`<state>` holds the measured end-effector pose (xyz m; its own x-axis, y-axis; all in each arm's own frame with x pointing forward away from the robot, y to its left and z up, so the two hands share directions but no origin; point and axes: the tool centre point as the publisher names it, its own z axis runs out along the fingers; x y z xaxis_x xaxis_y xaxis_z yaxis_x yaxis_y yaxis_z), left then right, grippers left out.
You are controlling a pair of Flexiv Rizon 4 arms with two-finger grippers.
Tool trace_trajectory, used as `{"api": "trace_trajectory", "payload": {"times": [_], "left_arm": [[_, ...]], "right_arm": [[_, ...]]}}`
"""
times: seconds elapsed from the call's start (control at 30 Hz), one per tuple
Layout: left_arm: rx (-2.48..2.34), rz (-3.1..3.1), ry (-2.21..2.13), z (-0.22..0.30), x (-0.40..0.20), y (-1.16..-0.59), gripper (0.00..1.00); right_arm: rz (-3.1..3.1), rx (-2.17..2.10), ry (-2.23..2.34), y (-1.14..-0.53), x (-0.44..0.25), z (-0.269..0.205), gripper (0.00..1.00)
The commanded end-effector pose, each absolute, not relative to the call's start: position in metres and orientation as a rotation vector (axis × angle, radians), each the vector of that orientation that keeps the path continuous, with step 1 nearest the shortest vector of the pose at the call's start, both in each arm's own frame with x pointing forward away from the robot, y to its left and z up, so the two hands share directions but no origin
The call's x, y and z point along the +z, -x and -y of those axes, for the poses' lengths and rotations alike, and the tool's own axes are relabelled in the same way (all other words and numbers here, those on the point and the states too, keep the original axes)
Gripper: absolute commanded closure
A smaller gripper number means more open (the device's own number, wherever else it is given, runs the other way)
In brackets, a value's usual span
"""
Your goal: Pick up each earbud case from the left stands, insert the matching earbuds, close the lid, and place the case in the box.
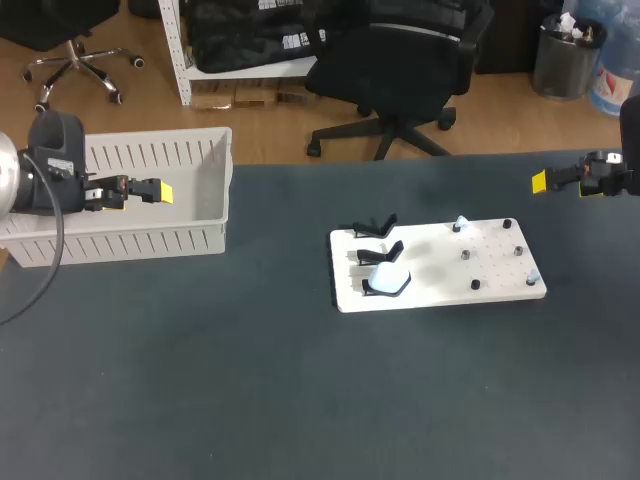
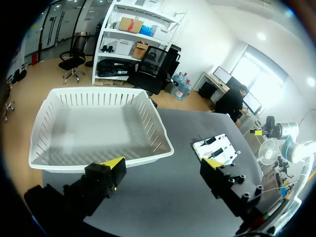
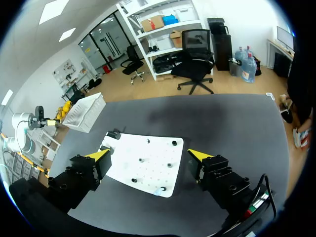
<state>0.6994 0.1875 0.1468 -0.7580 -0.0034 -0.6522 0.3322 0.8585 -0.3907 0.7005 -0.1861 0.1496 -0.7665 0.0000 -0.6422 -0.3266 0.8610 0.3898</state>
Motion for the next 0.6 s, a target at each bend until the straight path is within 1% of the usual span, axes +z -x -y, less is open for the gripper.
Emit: {"api": "trace_trajectory", "payload": {"times": [0.03,0.6], "left_arm": [[-0.636,-2.374,-0.231,-0.185,0.1497,-0.7001,0.0],[-0.635,-2.367,-0.273,-0.1826,0.1501,-0.6993,0.0]], "right_arm": [[-2.372,0.649,0.237,-0.701,0.1496,0.1866,0.0],[-2.372,0.649,0.237,-0.701,0.1496,0.1866,0.0]]}}
